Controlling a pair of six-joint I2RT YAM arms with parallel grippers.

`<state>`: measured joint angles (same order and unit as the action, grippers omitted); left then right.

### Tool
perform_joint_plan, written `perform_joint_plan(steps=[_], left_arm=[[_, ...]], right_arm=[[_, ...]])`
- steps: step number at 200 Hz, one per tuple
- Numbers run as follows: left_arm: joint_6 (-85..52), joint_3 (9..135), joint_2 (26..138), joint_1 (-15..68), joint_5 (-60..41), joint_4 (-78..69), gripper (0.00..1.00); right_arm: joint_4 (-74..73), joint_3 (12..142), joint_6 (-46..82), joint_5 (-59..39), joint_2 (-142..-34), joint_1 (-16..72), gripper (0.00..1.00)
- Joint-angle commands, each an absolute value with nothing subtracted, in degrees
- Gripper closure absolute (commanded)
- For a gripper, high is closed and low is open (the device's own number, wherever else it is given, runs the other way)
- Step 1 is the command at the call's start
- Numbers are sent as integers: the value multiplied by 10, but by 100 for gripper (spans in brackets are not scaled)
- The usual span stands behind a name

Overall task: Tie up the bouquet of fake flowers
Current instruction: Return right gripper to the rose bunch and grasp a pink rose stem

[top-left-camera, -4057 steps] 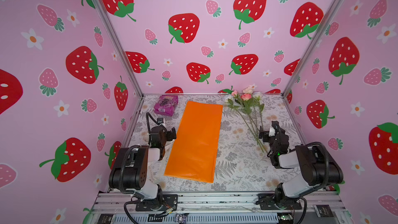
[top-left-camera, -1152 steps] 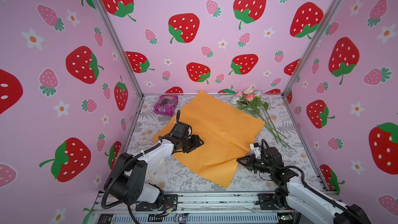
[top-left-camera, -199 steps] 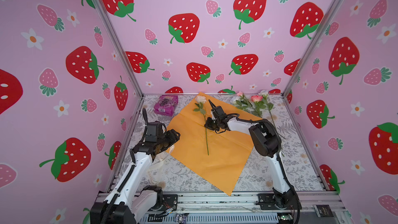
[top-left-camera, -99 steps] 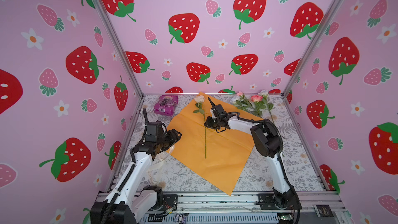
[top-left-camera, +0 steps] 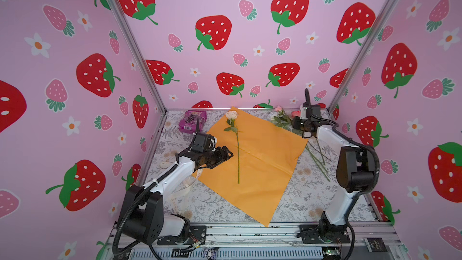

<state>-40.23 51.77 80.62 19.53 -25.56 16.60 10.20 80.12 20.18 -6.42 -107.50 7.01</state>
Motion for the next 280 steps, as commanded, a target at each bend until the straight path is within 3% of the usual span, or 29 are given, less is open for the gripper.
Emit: perform_joint_plan(steps=[1, 27, 73, 168, 204, 244, 280], left_arm=[[-398, 578, 852, 231, -256, 149, 17], [-400, 622, 903, 267, -253, 147, 17], [-411, 669, 965, 301, -254, 143, 17], [-413, 688, 990, 304, -256, 149, 17], [-413, 688, 990, 304, -254, 149, 17], [-412, 689, 987, 304, -253, 155, 17], [-410, 686, 978, 304, -248, 157, 17]], right_arm=[[157, 806, 89, -61, -1096, 27, 68], [180, 835, 71, -64, -1136, -15, 69], [217, 921, 55, -164, -1220, -22, 69], [270, 1072, 64, -210, -1349, -11, 73], [265, 1079, 63, -202, -1367, -2, 73], [285, 1104, 45, -142, -1366, 7, 86], [294, 1104, -19, -60, -1300, 20, 90]])
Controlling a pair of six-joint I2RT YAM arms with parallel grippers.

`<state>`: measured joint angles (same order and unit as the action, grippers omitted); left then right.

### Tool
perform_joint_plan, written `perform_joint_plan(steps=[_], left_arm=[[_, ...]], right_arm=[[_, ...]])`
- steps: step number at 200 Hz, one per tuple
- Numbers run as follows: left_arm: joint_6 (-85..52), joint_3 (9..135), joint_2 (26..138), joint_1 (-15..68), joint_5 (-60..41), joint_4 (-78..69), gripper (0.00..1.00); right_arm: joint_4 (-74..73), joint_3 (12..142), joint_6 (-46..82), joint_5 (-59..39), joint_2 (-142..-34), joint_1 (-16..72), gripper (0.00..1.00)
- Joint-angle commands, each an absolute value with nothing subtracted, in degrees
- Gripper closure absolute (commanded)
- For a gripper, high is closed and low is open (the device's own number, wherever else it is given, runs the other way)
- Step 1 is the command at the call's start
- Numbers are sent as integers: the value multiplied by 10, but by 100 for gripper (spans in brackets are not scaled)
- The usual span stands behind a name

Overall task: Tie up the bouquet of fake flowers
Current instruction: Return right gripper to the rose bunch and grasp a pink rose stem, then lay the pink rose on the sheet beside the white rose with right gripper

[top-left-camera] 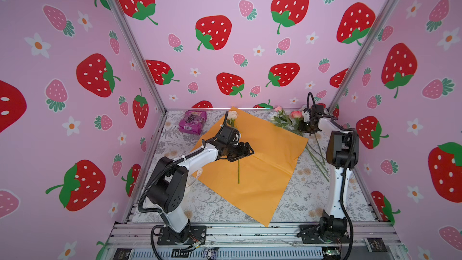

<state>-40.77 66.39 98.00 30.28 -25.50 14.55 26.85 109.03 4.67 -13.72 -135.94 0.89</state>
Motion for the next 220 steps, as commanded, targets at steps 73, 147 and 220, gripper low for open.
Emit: perform_joint_plan(steps=[73, 147, 220], left_arm=[[-406, 645, 920, 303, -208, 163, 18], [-492, 495, 719, 212, -48, 184, 17], [-461, 425, 610, 95, -118, 230, 16]], right_arm=[[320, 1081, -73, 25, -1156, 34, 94], [49, 918, 352, -312, -1120, 183, 100], [-110, 909, 537, -282, -1247, 298, 100]])
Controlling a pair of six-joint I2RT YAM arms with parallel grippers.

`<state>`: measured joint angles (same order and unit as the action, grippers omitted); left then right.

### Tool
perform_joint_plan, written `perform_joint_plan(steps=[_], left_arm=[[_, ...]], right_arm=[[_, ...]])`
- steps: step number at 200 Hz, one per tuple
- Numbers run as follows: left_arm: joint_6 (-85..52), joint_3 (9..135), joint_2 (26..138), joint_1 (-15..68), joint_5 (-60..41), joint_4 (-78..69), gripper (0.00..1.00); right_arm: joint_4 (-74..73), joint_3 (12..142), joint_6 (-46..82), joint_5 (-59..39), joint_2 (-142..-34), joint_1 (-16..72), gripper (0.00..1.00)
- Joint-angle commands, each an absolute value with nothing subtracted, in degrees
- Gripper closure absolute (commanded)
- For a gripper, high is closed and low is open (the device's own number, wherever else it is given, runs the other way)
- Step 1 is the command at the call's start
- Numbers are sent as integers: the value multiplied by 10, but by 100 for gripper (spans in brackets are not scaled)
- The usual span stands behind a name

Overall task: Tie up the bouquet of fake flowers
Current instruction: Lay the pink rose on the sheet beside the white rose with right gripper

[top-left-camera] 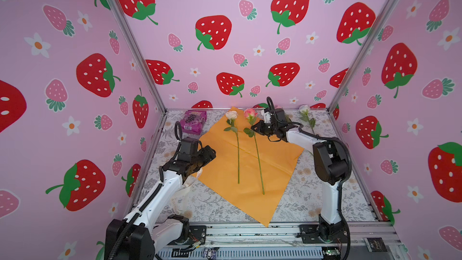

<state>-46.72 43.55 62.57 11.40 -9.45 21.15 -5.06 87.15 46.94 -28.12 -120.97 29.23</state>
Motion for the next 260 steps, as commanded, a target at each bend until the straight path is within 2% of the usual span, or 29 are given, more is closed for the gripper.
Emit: perform_joint_plan(steps=[1, 41, 103, 121, 202, 260], left_arm=[[-461, 424, 610, 95, -119, 230, 16], [-465, 422, 615, 90, -140, 218, 16], [-462, 419, 620, 90, -152, 217, 16], [-464, 420, 624, 91, -156, 215, 16], [-452, 432, 664, 95, -223, 178, 16], [-451, 451, 705, 135, -235, 159, 16]], right_arm=[[-110, 913, 538, -282, -1251, 299, 100], [-116, 999, 562, -291, -1339, 310, 98], [-36, 1170, 547, -289, -1458, 319, 95], [-8, 1196, 539, -288, -1469, 320, 82], [113, 1145, 417, -241, -1361, 300, 59], [106, 985, 352, -220, -1222, 231, 54]])
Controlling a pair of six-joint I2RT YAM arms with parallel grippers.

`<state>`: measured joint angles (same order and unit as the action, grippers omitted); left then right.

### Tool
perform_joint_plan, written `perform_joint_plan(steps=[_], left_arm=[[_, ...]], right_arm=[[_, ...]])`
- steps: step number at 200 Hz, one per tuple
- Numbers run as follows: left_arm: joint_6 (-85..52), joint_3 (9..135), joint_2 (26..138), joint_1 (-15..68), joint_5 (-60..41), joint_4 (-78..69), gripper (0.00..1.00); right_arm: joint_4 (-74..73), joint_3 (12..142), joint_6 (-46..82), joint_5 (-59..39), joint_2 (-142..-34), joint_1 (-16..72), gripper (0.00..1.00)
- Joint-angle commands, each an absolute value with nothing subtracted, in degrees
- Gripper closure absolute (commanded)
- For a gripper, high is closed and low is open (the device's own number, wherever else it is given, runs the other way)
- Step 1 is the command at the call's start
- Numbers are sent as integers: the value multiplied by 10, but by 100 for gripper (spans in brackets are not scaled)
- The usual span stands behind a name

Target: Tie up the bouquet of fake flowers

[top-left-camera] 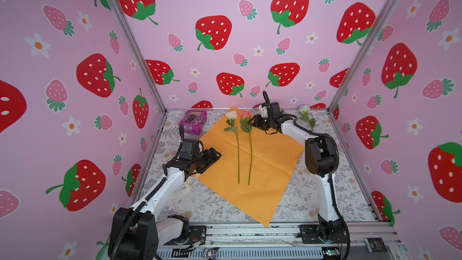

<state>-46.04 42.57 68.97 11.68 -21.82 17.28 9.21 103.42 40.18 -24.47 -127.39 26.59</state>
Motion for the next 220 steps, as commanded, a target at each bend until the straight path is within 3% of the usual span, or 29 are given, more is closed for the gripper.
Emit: perform_joint_plan(steps=[1, 29, 53, 74, 117, 173, 220], left_arm=[[-451, 452, 706, 136, -235, 159, 16], [-436, 485, 746, 175, -236, 158, 16], [-435, 513, 787, 211, -228, 153, 17], [-442, 532, 820, 234, -219, 141, 18], [-452, 556, 832, 250, -182, 157, 19], [-447, 542, 803, 244, -142, 190, 19], [-446, 535, 786, 228, -136, 191, 19]], right_arm=[[106, 981, 350, -219, -1219, 229, 54], [107, 894, 301, -177, -1139, 164, 55], [115, 860, 253, -198, -1110, 136, 57], [116, 858, 253, -256, -1132, 168, 59], [121, 906, 274, -177, -1202, 265, 59], [164, 985, 258, -64, -1281, 320, 59], [178, 1032, 246, -103, -1341, 327, 66]])
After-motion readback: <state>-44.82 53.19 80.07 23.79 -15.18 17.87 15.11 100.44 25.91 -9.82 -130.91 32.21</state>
